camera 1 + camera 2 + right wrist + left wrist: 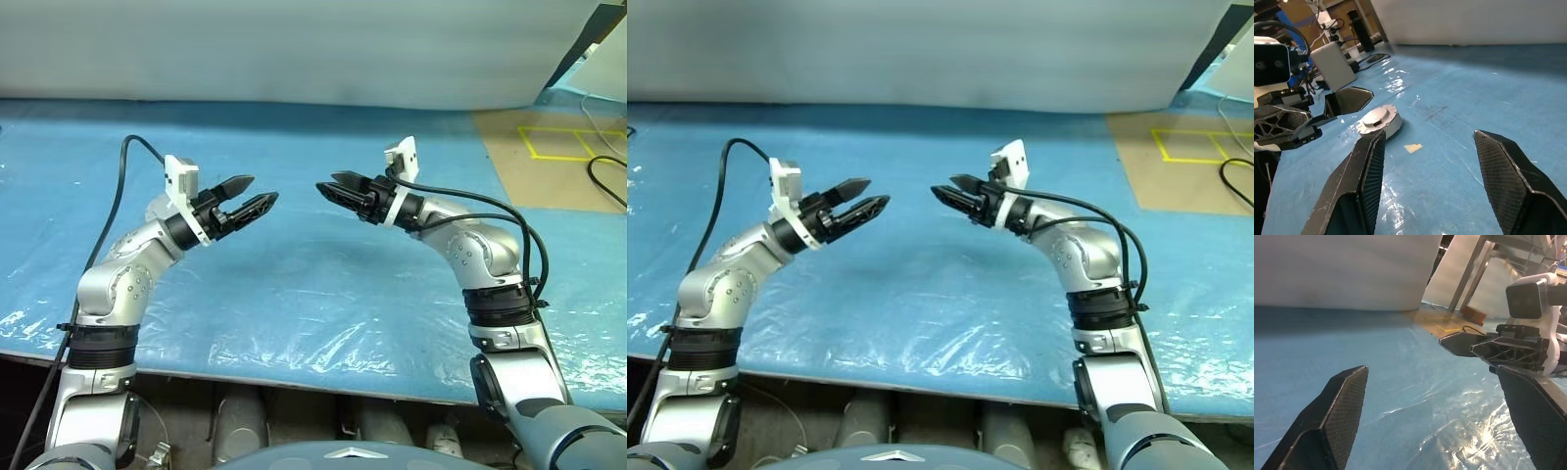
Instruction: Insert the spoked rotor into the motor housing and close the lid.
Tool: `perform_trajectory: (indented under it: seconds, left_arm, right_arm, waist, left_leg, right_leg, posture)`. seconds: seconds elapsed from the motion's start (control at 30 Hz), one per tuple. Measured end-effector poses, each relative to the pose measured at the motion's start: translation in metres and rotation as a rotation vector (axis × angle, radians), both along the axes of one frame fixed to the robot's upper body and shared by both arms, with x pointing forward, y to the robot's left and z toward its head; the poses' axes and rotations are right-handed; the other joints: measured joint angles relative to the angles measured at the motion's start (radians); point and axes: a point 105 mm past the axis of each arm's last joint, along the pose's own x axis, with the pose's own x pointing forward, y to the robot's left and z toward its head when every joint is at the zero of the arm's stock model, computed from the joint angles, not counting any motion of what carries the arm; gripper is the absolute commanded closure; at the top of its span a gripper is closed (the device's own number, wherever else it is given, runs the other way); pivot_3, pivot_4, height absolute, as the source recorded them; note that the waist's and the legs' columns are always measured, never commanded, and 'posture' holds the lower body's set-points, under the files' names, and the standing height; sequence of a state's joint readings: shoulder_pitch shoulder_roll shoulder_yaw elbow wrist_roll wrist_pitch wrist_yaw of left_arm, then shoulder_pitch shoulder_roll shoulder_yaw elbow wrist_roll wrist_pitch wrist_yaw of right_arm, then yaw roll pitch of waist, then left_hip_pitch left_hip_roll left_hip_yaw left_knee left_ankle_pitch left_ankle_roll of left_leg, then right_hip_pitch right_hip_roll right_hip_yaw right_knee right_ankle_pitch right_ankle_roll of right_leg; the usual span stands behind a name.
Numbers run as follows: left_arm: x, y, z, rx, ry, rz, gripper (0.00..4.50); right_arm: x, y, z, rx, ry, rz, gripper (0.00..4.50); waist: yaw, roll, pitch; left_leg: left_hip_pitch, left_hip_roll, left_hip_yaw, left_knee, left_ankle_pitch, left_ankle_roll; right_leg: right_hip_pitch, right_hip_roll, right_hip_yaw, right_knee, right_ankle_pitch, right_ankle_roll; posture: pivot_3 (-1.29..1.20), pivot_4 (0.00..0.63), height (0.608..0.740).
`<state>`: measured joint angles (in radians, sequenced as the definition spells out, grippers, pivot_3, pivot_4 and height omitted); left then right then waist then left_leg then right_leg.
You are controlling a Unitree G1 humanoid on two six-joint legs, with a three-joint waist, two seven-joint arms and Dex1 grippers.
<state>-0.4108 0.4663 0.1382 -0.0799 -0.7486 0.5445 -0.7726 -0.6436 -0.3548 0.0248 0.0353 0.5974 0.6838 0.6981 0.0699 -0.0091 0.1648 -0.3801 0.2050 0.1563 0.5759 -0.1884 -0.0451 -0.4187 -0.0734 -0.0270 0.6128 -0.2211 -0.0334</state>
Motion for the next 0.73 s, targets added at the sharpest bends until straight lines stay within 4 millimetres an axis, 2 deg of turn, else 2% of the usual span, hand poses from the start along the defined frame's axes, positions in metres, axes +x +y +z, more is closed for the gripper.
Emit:
perform_trajectory:
  seconds: [0.47,0.73]
  left_arm:
    - [0.003,0.004,0.004,0.005,-0.009,0.008,0.05]
    - [0.008,0.004,0.002,0.014,0.004,-0.005,0.05]
  right_arm:
    - [0.002,0.004,-0.01,-0.081,-0.063,-0.025,1.51]
    - [0.004,-0.002,-0.022,-0.102,-0.113,-0.105,1.51]
  waist:
    - [0.0,0.0,0.0]
    - [0.001,0.0,0.0]
  left_leg:
    - [0.0,0.0,0.0,0.0,0.0,0.0]
    - [0.0,0.0,0.0,0.0,0.0,0.0]
  right_leg:
    - [0.0,0.0,0.0,0.001,0.0,0.0]
    - [0.0,0.0,0.0,0.001,0.0,0.0]
  posture:
    - [0.0,0.15,0.74]
    - [0.0,0.15,0.74]
